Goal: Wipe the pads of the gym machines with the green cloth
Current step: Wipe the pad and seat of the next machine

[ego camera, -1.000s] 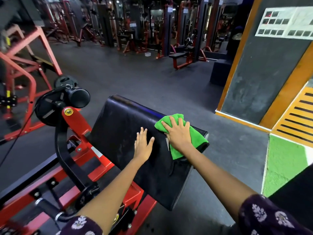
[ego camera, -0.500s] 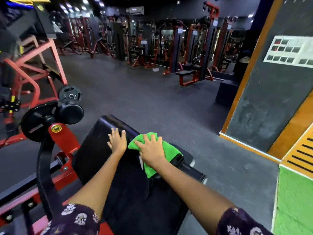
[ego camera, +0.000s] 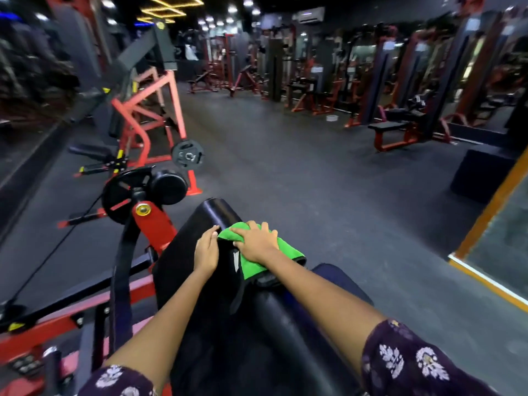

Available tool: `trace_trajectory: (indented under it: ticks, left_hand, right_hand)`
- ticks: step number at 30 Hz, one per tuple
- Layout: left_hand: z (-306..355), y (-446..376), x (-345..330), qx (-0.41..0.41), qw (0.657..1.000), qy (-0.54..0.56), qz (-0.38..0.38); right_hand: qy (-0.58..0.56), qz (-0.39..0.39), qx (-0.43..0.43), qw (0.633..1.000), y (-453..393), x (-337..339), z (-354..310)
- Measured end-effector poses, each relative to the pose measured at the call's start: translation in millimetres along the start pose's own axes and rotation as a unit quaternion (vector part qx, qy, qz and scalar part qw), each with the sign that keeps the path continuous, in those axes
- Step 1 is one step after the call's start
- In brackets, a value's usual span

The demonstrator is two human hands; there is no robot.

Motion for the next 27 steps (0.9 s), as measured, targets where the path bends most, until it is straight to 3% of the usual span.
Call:
trace_trajectory:
  ticks: [5, 8, 16, 23, 27]
  left_hand:
    - [-0.7, -1.9, 1.7, 0.062, 0.994, 0.034, 0.087]
    - [6.3, -0.2, -4.9, 0.148, 0.98, 0.066, 0.117]
    - [11.7, -14.7, -12.0, 0.253, 0.962, 0.0, 0.101]
    - [3.8, -39.6, -19.1, 0.289, 0.953, -0.039, 0.08]
    - [5.3, -32.8, -34.2, 0.262, 0.959, -0.1, 0.027]
  right_hand:
    - [-0.02, -0.002, 0.042, 0.999, -21.7, -5.6, -2.1]
    - [-0.036, -0.003, 0.058, 0.998, -36.2, -3.5, 0.2]
    - [-0.042, -0.018, 0.079, 0.996, -68.1, -7.0, -6.0]
    - [-0.095, -0.027, 0.1, 0.99, -115.8, 1.2, -8.2]
    - [-0.098, -0.035, 0.113, 0.988, -150.6, -0.4, -4.7]
Point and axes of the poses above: each hand's wrist, its own y-axis away from the middle knuckle, its own x-axis out of the back of the hand, z = x × y, the point moved 7 cm from there along -y, towards the middle knuckle, and after that the axes turned 4 degrees about -z, right-handed, at the moved point
